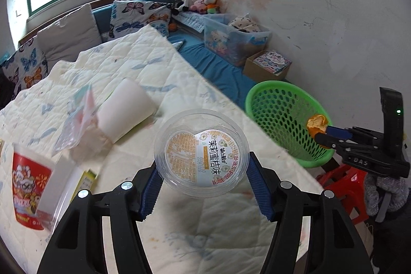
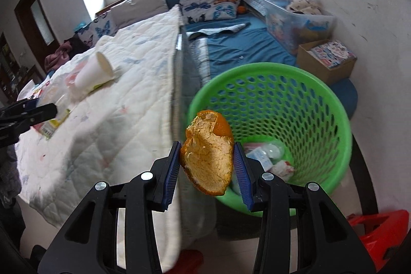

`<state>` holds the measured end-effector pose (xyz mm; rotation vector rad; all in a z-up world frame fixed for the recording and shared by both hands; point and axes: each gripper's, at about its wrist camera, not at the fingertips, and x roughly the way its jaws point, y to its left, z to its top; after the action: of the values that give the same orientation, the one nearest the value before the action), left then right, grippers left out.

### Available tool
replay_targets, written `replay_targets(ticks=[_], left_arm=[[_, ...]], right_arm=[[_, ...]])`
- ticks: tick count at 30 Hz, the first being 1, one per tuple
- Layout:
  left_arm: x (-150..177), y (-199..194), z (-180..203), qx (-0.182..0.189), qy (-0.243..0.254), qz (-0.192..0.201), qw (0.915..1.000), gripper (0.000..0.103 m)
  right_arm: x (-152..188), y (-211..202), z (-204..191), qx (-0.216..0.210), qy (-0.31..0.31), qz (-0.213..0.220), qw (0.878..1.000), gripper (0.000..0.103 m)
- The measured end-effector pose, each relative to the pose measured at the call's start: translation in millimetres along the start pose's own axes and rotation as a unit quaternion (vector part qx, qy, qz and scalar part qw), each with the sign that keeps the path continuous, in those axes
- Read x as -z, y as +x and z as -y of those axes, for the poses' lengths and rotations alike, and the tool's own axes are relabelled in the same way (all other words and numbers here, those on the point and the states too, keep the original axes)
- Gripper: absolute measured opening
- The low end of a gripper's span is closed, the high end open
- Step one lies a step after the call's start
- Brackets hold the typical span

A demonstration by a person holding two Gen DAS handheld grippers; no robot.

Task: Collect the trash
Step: 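Carry peel and pudding cup to the green basket and open both tools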

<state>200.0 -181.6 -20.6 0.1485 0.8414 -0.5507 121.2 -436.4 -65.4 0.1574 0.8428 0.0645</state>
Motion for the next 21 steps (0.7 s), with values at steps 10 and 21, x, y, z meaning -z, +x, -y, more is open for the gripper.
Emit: replay_targets(ticks=[10,21], left_arm=[[-36.2,14.5,45.7,0.020,0.039,0.005,0.9990,0.061],[-66.8,33.6,90.2,0.041,0.077,0.005,0.9962,0.061]], right_arm=[[-0.1,11.9,51.8,0.036,0.046,-0.015,0.998,0.044],[5.1,10.7,81.4,0.053,0.088,-0.009,0.995,0.057]])
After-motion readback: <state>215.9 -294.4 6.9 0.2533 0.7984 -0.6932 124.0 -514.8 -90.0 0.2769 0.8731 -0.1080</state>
